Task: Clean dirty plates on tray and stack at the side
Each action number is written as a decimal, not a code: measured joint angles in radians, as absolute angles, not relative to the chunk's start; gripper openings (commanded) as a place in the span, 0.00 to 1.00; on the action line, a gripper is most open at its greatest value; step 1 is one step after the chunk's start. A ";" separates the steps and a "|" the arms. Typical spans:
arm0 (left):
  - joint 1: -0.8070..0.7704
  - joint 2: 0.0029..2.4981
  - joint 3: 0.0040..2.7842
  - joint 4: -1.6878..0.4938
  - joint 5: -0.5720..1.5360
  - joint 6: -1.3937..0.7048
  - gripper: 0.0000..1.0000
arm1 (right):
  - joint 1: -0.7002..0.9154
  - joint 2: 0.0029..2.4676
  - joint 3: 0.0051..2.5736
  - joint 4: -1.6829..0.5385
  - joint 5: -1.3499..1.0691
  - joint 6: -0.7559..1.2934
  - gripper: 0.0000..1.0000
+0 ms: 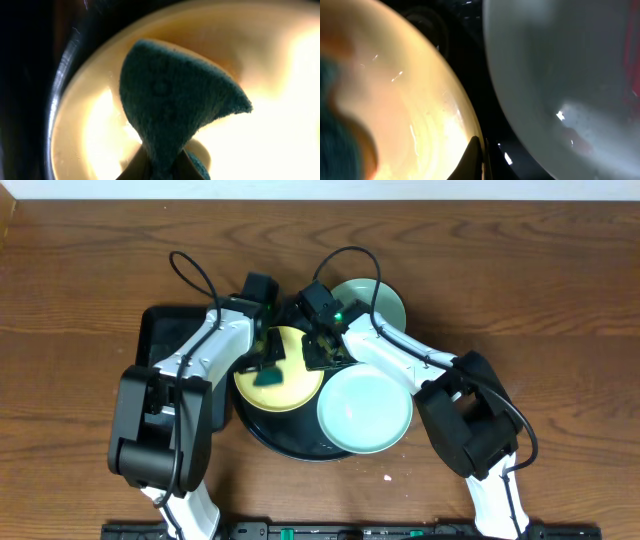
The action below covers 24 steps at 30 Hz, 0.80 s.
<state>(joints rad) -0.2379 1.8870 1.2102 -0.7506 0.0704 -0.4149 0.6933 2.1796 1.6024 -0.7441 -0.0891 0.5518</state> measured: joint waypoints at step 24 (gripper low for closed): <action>-0.225 1.863 1.390 -0.849 -0.086 -0.341 0.07 | 0.693 2.180 1.602 -0.746 -0.091 0.551 0.01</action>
<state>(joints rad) -0.2253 1.8626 1.3895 -0.8494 -0.0860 -0.3412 0.6933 2.1796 1.6024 -0.7464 -0.0906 0.5510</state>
